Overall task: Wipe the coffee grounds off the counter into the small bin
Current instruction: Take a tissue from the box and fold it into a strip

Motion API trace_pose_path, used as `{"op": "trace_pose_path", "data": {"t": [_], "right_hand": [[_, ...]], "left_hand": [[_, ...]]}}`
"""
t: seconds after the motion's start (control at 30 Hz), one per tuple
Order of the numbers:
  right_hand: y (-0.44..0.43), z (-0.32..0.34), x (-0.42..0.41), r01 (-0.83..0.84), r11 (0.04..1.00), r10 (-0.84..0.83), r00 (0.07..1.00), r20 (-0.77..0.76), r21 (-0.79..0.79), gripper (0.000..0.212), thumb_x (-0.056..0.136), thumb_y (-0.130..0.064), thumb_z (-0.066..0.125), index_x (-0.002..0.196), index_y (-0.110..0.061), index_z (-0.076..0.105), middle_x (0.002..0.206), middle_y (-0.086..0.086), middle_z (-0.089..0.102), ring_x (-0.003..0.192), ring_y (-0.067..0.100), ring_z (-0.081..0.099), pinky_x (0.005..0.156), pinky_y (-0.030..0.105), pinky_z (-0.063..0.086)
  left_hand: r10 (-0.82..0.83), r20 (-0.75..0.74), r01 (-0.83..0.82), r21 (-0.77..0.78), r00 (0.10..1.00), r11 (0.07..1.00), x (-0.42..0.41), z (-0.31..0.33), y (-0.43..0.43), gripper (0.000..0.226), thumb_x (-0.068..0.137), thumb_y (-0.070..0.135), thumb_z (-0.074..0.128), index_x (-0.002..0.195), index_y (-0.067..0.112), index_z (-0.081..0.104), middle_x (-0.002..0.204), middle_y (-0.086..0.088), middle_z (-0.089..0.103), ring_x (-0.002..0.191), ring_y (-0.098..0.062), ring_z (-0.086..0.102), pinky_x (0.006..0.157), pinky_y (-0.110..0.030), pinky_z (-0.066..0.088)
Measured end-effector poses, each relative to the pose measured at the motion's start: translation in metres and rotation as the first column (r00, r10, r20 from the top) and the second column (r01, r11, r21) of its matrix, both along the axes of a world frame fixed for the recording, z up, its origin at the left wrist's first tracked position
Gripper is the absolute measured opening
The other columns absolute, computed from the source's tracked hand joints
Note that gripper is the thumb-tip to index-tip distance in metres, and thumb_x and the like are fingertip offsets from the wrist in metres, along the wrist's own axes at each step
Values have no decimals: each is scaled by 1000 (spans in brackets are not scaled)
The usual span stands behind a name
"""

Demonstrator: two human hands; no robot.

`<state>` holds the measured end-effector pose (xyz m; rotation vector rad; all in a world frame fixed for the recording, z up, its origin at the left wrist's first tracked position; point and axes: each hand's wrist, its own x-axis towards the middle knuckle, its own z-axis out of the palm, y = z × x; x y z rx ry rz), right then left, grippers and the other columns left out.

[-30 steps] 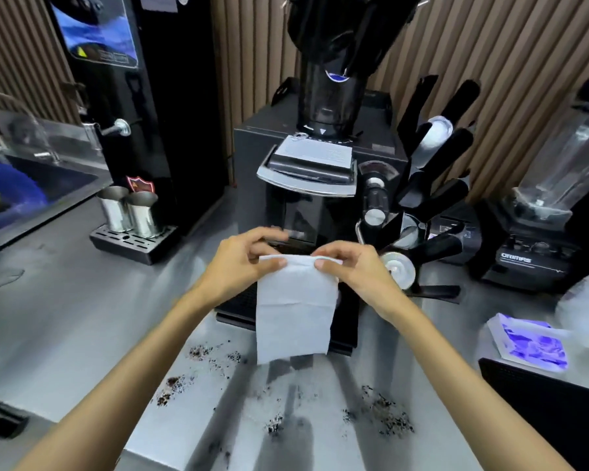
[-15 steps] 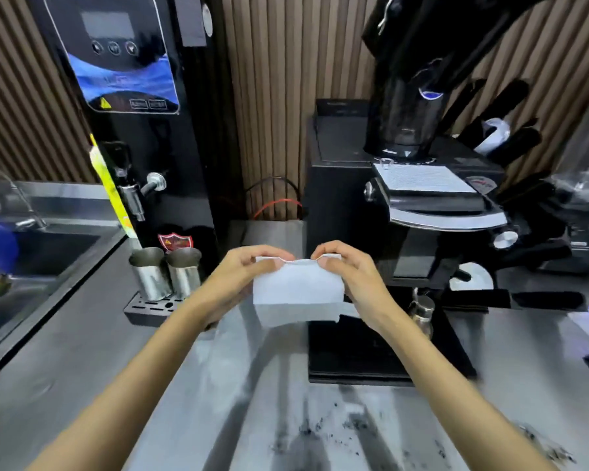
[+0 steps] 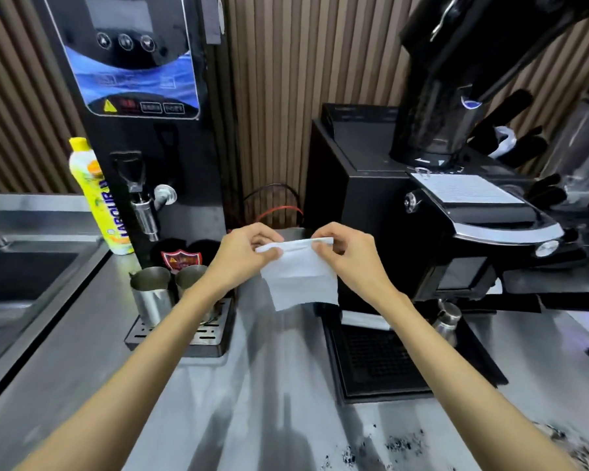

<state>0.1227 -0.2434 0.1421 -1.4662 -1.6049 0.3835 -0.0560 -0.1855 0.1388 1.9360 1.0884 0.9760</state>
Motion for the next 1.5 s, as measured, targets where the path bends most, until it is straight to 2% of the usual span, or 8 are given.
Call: {"op": "trace_pose_path", "data": {"t": [0.17, 0.33, 0.43, 0.7, 0.87, 1.2, 1.37, 1.5], "right_hand": [[14, -7, -4, -147, 985, 116, 949, -292, -87, 14, 90, -5, 53, 86, -17, 59, 80, -12, 60, 64, -1, 54, 57, 10, 41], [21, -8, -4, -314, 945, 181, 738, -649, -93, 11, 86, -8, 55, 80, -14, 62, 72, -9, 60, 60, 4, 55, 49, 14, 41], [25, -10, 1, -362, 926, 184, 685, -705, -111, 13, 77, -19, 52, 73, -13, 63, 67, -10, 58, 57, 5, 52, 48, 17, 40], [28, -14, 11, -257, 940, 151, 902, -404, -223, 16, 87, -6, 63, 100, -16, 65, 77, 1, 68, 72, 7, 65, 61, 21, 56], [32, -21, 4, -133, 958, 67, 965, -254, -253, 8, 90, -10, 58, 86, -16, 60, 70, -1, 61, 70, 16, 60, 60, 28, 59], [26, -21, -6, -295, 937, 136, 803, -580, -189, 9, 87, -10, 54, 82, -15, 60, 66, -9, 57, 54, 3, 54, 52, 19, 41], [27, -16, 2, -345, 925, 190, 781, -595, -158, 13, 83, -21, 55, 78, -16, 66, 71, -11, 63, 64, 5, 59, 62, 23, 47], [28, -15, 6, -275, 940, 160, 878, -451, -201, 21, 88, -9, 62, 107, -16, 65, 79, -3, 70, 76, 7, 66, 66, 24, 55]], "left_hand": [[-78, -16, 79, 82, 997, 994, -5, -5, 10, 24, 91, 14, 56, 79, 35, 54, 85, 17, 60, 81, -9, 55, 68, -19, 41], [-201, 448, 312, -190, 871, 931, -10, -2, 17, 15, 81, 13, 60, 76, 24, 70, 77, 15, 67, 70, 0, 61, 58, -10, 46], [-183, 530, 379, -289, 828, 879, -8, -3, 24, 15, 71, 14, 61, 67, 21, 73, 71, 11, 68, 67, -3, 60, 54, -11, 46], [-118, 190, 143, -121, 975, 982, -13, -11, 29, 23, 84, 10, 68, 96, 30, 66, 85, 5, 66, 80, -7, 62, 75, -17, 48], [-73, -72, 76, 33, 995, 997, -11, -19, 32, 23, 85, 22, 66, 74, 40, 57, 80, 18, 63, 76, -7, 58, 70, -19, 43], [-158, 472, 356, -366, 867, 860, -18, -19, 24, 25, 92, 3, 50, 81, 13, 71, 71, 6, 69, 65, -4, 61, 58, -13, 46], [-177, 442, 345, -336, 880, 876, -18, -11, 24, 18, 90, 7, 55, 85, 13, 71, 78, 6, 71, 71, -3, 65, 64, -10, 49], [-166, 298, 246, -259, 940, 934, -20, -16, 30, 26, 86, 7, 63, 107, 22, 66, 84, 6, 72, 86, -11, 65, 81, -19, 47]]}}
